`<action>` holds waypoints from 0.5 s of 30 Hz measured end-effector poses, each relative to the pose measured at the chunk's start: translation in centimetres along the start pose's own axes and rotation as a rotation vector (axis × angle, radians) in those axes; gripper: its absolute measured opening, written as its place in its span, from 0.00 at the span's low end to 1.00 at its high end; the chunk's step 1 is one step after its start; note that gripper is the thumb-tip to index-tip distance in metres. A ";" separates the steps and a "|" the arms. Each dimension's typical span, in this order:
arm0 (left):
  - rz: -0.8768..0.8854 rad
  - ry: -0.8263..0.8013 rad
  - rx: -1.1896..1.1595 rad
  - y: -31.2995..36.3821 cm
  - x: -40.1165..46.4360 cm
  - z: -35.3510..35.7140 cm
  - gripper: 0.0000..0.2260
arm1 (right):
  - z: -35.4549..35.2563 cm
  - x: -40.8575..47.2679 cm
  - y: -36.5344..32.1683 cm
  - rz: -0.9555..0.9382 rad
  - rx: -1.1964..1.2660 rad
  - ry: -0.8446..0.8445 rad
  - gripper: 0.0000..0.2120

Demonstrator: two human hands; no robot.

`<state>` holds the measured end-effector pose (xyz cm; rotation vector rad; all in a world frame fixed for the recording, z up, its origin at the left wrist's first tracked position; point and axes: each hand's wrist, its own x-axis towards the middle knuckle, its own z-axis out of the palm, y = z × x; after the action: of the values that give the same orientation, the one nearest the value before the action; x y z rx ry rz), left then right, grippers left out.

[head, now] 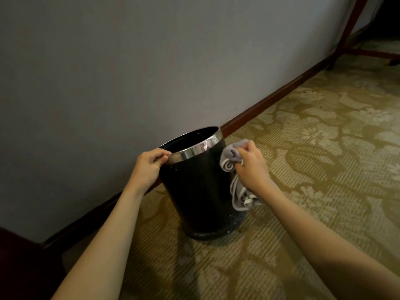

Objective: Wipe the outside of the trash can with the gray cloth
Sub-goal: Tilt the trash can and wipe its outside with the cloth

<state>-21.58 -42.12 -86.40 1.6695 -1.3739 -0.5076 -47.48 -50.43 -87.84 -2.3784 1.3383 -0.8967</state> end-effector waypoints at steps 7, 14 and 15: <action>0.007 0.017 -0.002 -1.9 0.8 -1.3 0.17 | 2.1 -5.0 -4.2 -0.370 0.032 -0.099 0.10; -0.020 0.073 -0.054 -3.6 1.7 -1.3 0.18 | 3.3 -1.1 -0.9 0.036 0.343 0.097 0.07; -0.024 0.070 -0.048 -3.6 1.7 -1.4 0.19 | 3.6 -1.0 0.5 0.156 0.344 0.075 0.06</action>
<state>-17.95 -43.24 -88.32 1.6510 -1.2829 -0.4876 -45.92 -50.04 -91.24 -1.9722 1.2582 -1.0801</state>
